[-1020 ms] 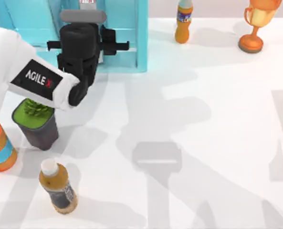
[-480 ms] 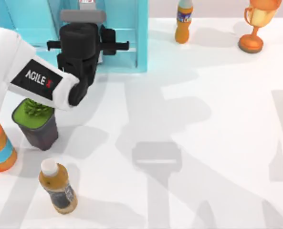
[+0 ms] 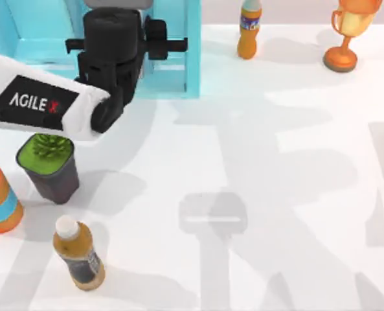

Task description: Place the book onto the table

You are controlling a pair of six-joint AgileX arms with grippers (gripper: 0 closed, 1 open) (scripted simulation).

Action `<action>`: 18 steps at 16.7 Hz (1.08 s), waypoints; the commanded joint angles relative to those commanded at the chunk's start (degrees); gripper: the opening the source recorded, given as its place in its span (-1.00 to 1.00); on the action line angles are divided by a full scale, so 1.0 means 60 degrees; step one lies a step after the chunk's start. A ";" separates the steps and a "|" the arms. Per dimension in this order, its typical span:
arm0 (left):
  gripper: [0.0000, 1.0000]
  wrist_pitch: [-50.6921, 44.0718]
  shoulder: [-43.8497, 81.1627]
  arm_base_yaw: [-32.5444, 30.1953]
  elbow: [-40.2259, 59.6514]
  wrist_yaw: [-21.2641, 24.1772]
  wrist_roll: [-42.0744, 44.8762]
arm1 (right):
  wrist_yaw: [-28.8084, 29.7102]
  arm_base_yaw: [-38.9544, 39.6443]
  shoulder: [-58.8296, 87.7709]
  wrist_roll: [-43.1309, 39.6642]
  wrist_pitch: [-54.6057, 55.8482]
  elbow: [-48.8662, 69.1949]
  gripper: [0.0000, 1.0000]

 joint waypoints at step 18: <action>-1.00 -0.4979 -0.7639 -0.1682 -0.2968 -0.2093 -0.0159 | 0.0000 0.0000 0.0000 0.0000 0.0000 0.0000 1.00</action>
